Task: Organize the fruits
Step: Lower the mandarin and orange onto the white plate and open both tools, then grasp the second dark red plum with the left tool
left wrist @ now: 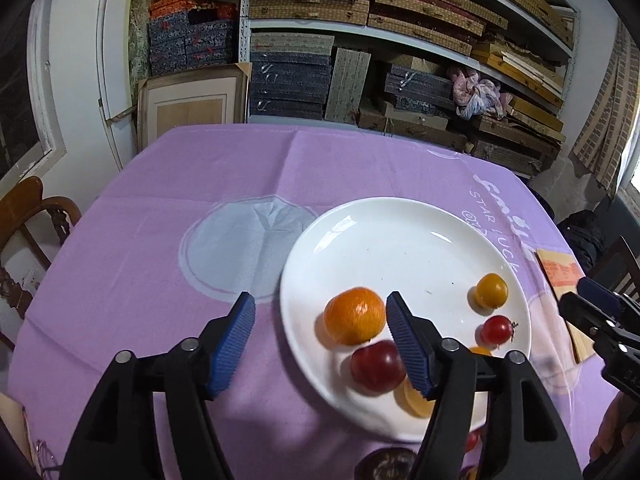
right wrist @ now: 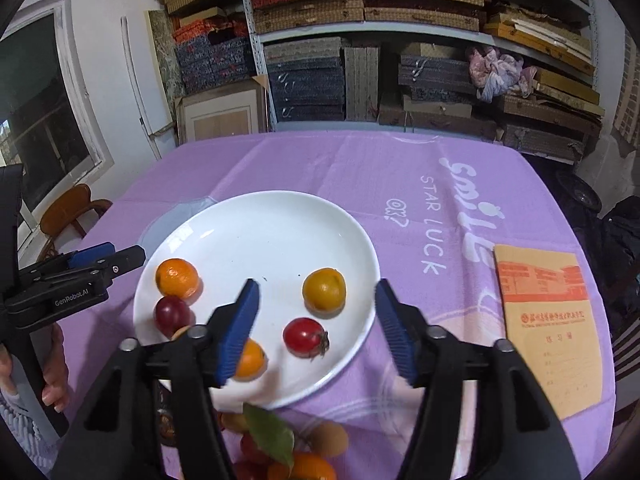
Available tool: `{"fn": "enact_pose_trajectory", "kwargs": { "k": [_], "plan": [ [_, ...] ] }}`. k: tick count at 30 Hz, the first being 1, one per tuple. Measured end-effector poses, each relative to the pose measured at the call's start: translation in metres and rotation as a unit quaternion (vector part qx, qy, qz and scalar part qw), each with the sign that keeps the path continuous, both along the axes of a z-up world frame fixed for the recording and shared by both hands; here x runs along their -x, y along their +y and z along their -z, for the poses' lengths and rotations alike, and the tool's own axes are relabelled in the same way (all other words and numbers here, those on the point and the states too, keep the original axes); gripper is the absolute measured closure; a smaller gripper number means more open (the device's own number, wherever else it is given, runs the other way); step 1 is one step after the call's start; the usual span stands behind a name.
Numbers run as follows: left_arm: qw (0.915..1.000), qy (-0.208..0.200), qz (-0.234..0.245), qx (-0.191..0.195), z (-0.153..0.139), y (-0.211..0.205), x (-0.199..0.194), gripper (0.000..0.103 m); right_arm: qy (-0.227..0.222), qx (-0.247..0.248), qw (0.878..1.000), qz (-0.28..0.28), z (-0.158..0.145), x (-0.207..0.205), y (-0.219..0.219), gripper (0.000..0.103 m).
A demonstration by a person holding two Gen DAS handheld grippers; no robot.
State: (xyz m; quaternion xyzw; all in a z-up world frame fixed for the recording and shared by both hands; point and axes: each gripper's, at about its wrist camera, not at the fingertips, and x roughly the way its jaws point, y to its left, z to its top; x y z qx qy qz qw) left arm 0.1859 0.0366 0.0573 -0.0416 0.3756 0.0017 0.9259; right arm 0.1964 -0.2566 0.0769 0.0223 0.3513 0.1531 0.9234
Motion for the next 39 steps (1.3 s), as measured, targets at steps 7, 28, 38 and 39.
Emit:
{"fn": "enact_pose_trajectory", "kwargs": {
  "k": [7, 28, 38, 39],
  "plan": [
    [0.9998, -0.008, 0.011, -0.013, 0.021, -0.005, 0.091, 0.01, -0.027, -0.028, 0.998, 0.038, 0.022, 0.105, -0.04, 0.004],
    [0.9847, -0.01, 0.157, -0.074, 0.067, -0.103, 0.194, 0.003, -0.032, -0.056, 0.994, 0.086, 0.056, 0.158, -0.071, 0.004],
    [0.9792, 0.003, 0.194, -0.059, 0.078, -0.115, 0.196, 0.006, -0.02, -0.072, 0.993, 0.092, 0.058, 0.156, -0.075, 0.004],
    [0.979, 0.007, 0.196, -0.055, 0.078, -0.116, 0.196, 0.011, -0.019, -0.072, 0.993, 0.093, 0.058, 0.156, -0.075, 0.004]
  ]
}}
